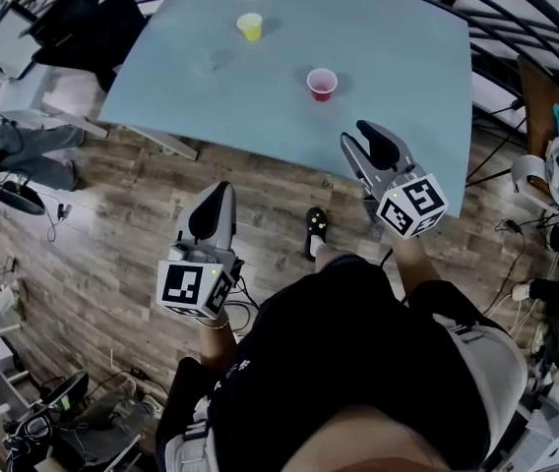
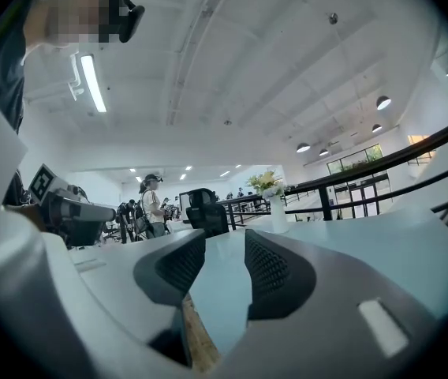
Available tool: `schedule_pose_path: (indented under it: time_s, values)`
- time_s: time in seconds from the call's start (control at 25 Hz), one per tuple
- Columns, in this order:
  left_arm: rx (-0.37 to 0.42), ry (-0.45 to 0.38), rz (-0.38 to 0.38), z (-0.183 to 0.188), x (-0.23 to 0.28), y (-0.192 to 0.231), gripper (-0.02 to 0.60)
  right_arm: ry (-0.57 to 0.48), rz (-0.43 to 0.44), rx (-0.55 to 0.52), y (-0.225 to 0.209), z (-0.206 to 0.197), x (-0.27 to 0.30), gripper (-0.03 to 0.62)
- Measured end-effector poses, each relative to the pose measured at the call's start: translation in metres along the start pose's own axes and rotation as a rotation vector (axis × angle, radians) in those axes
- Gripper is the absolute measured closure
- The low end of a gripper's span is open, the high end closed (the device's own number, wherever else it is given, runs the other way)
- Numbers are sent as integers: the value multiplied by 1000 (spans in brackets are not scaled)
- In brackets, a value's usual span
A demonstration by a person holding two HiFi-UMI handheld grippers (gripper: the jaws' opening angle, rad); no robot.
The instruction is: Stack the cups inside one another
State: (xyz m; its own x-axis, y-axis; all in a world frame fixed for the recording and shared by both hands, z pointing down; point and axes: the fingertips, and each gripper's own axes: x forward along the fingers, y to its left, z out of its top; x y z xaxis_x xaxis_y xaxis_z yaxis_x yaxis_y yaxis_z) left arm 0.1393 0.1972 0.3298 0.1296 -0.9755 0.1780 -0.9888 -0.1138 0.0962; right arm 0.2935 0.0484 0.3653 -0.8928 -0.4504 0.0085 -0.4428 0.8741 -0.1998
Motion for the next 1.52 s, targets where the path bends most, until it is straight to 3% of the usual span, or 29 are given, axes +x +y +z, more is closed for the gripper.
schedule_pose_path:
  time_s: [0.6, 1.12, 1.52]
  values:
    - [-20, 10, 56, 15, 68, 45, 591, 153, -16, -68, -76, -36, 79, 382]
    - [-18, 24, 148, 17, 94, 77, 591, 303, -52, -104, -133, -96, 139, 284]
    - [-37, 44, 216, 15, 100, 106, 591, 380, -61, -128, -153, -128, 173, 251]
